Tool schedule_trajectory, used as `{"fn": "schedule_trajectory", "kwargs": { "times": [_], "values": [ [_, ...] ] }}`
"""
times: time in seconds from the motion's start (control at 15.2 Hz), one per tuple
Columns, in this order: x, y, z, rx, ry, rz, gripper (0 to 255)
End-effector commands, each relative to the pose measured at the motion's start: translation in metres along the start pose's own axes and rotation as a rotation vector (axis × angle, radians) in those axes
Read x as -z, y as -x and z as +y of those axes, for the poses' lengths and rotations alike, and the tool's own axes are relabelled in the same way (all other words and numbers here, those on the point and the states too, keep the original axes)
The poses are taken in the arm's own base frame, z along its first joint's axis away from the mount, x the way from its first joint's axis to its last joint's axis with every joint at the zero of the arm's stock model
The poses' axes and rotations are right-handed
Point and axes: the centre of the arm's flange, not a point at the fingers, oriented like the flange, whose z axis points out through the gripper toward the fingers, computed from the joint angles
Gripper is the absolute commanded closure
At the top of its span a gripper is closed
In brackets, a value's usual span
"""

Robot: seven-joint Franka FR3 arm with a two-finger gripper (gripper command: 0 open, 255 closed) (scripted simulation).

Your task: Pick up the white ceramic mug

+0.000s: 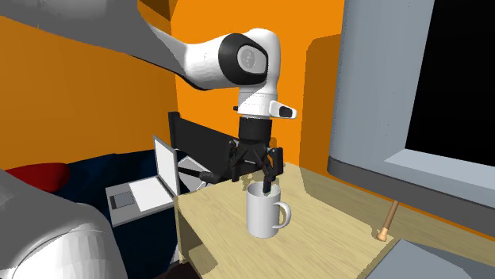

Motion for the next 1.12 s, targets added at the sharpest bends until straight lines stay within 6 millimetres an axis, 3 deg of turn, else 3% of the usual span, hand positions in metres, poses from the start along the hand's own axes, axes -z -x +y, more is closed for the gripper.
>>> {"fn": "schedule_trajectory", "kwargs": {
  "times": [0.0, 0.2, 0.33, 0.4, 1.06],
  "values": [
    [-0.010, -0.004, -0.002, 0.001, 0.000, -0.003, 0],
    [-0.029, -0.007, -0.002, 0.001, 0.000, -0.003, 0],
    [-0.029, -0.007, -0.002, 0.001, 0.000, -0.003, 0],
    [-0.029, -0.007, -0.003, 0.001, 0.000, -0.003, 255],
    [-0.024, -0.006, -0.002, 0.001, 0.000, -0.003, 255]
  ]
}}
